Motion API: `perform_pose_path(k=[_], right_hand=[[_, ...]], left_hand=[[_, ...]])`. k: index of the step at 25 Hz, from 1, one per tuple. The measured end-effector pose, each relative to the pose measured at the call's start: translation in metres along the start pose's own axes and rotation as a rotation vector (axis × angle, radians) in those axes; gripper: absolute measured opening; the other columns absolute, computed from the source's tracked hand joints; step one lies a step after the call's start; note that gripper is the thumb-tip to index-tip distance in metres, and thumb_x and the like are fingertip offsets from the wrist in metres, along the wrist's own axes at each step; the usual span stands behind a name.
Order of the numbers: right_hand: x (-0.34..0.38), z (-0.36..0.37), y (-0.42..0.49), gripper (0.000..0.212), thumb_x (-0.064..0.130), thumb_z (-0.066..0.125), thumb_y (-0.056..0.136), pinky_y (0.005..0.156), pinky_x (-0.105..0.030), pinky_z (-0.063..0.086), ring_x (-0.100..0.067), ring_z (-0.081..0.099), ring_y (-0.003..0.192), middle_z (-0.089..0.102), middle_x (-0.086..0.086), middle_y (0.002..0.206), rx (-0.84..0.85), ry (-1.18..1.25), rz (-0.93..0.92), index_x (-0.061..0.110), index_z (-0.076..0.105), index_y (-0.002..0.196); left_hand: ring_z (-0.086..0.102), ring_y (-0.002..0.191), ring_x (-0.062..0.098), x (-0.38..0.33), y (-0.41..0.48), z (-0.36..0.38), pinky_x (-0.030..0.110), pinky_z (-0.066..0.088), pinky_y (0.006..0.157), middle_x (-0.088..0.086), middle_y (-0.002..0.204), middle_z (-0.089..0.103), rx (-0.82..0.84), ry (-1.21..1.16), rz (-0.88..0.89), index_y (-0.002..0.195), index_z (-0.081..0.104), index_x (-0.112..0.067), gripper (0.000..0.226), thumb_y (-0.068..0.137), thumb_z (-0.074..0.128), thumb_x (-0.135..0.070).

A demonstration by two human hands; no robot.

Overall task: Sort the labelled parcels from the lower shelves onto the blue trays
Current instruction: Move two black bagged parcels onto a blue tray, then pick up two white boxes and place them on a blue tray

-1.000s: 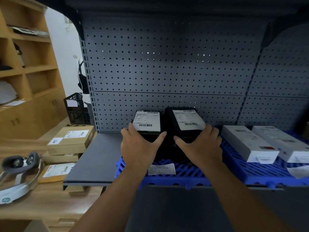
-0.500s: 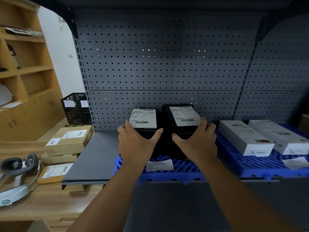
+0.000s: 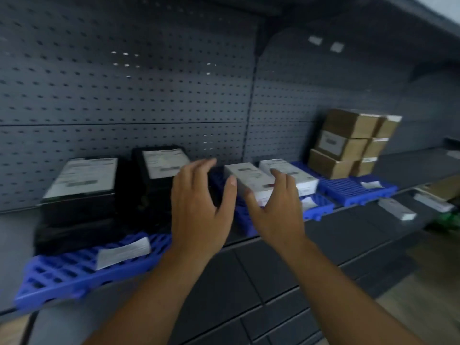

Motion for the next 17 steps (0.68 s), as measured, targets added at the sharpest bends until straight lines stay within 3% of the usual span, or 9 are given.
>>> perform_pose_path(k=[4,12,17], right_hand=[[-0.082,-0.06,0.008,0.065,0.048,0.067,0.089,0.107,-0.045,0.037,-0.026,0.046,0.13,0.048,-0.005,0.138,-0.098,-0.07,0.075,0.015,0.047,0.142],[-0.333,-0.22,0.038,0.059,0.045,0.066,0.086,0.103,-0.045,0.036,-0.024,0.046,0.13,0.05,-0.001,0.134,-0.264,-0.26,0.313,0.018,0.052,0.136],[-0.459,-0.303,0.048,0.047,0.041,0.067,0.089,0.098,-0.04,0.041,-0.021,0.051,0.12,0.052,0.002,0.125,-0.346,-0.343,0.438,0.021,0.054,0.129]], left_hand=[[0.048,0.122,0.015,-0.063,-0.017,0.088,0.041,0.043,0.104,-0.004,0.129,0.053,0.137,-0.114,0.126,0.129,0.06,-0.019,0.048,0.096,0.047,-0.052],[0.05,0.121,0.015,-0.243,-0.051,0.328,0.035,0.042,0.101,-0.004,0.125,0.055,0.341,-0.318,0.284,0.127,0.063,-0.019,0.04,0.097,0.055,-0.044],[0.045,0.122,0.007,-0.327,-0.087,0.479,0.028,0.039,0.099,-0.012,0.126,0.05,0.597,-0.385,0.293,0.128,0.059,-0.027,0.039,0.098,0.051,-0.051]])
Point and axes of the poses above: each hand's wrist, its own y-axis towards the middle knuckle, its own z-axis out of the palm, x = y × z, the point moved 6 cm from there along y, towards the middle knuckle
